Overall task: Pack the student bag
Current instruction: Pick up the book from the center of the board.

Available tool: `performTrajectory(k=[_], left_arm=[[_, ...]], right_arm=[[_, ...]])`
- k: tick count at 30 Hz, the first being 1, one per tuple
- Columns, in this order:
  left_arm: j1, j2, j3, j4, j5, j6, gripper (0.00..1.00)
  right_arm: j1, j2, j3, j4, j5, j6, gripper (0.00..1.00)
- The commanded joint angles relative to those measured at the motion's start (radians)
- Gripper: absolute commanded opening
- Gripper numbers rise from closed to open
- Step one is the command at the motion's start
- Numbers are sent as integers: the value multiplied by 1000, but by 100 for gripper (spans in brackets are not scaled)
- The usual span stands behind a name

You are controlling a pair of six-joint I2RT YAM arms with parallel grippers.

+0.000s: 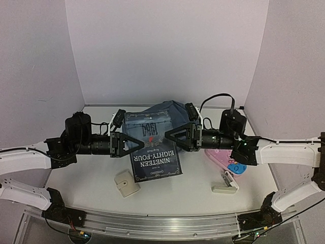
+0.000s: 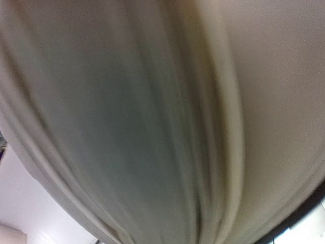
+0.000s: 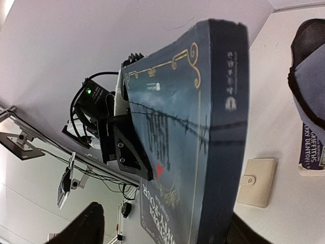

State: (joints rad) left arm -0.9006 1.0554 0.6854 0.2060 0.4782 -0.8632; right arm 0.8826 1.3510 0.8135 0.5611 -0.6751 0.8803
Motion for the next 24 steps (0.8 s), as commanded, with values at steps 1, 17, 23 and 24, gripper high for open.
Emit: performTrajectory(k=[1, 17, 23, 24], left_arm=[[16, -77, 20, 27, -289, 4, 0], [15, -78, 49, 323, -518, 38, 0], [15, -64, 44, 396, -505, -9, 0], [15, -56, 43, 415, -496, -25, 0]], right_arm=[[-4, -60, -20, 84, 138, 4, 91], [139, 46, -160, 462, 532, 217, 98], [157, 183, -108, 591, 486, 252, 98], [157, 209, -92, 618, 477, 254, 98]])
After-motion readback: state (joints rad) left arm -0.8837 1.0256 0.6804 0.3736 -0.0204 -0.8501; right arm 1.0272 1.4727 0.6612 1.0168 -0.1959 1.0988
